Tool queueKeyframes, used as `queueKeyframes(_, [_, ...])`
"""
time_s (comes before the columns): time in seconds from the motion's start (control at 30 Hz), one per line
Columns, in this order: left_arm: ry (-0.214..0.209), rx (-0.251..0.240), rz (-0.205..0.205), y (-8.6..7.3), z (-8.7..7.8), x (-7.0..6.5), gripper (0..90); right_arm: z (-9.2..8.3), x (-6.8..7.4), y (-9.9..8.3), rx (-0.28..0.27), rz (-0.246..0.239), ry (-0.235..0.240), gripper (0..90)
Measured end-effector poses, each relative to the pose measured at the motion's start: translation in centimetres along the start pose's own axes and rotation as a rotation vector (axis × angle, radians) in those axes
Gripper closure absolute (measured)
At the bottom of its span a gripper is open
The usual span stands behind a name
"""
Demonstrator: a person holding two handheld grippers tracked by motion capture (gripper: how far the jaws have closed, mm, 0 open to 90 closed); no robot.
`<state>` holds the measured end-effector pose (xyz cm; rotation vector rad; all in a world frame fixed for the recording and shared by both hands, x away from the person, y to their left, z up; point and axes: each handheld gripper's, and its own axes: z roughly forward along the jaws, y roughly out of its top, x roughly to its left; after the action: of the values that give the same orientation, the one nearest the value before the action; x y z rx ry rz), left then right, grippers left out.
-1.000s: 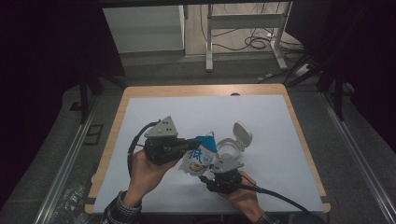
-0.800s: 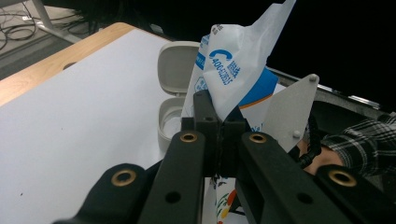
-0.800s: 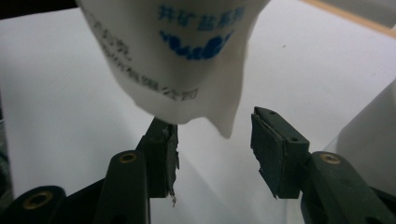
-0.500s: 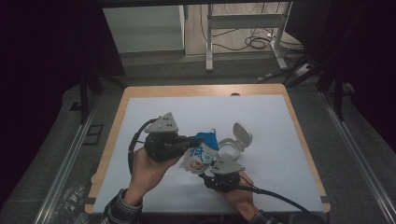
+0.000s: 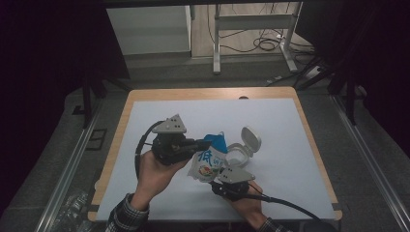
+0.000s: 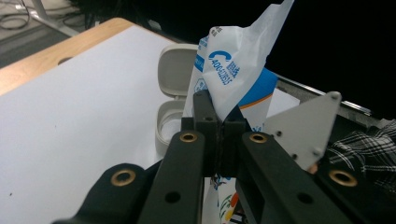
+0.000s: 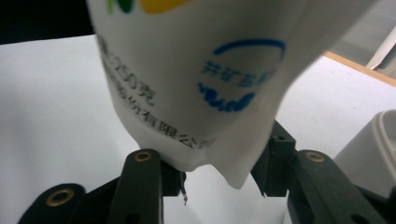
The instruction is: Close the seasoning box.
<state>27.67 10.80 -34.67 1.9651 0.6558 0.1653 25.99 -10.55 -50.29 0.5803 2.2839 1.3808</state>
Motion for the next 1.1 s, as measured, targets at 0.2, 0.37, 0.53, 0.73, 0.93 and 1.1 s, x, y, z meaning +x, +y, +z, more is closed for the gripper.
queueKeyframes(0.2, [0.013, 0.035, -0.013, 0.1, 0.9, 0.6, 89.8, -0.3, 0.3, -0.1, 0.031, 0.005, 0.024, 56.8])
queueKeyframes(0.37, [0.016, 0.062, -0.019, 0.2, 2.0, 0.8, 89.7, -0.6, 0.7, -0.3, 0.053, 0.002, 0.038, 56.5])
queueKeyframes(0.53, [0.013, 0.075, -0.023, 0.4, 2.8, 0.9, 89.7, -1.0, 1.0, -0.4, 0.073, 0.018, 0.049, 60.8])
queueKeyframes(0.73, [0.008, 0.092, -0.025, 0.5, 3.8, 1.0, 89.7, -1.3, 0.9, -0.6, 0.108, 0.042, 0.063, 62.8])
queueKeyframes(0.93, [-0.001, 0.110, -0.018, 0.5, 4.6, 1.0, 89.7, -1.7, 0.9, -0.8, 0.125, 0.055, 0.075, 67.3])
queueKeyframes(1.1, [0.002, 0.125, -0.014, 0.7, 5.3, 0.8, 89.7, -1.9, 0.8, -1.0, 0.133, 0.051, 0.084, 70.4])
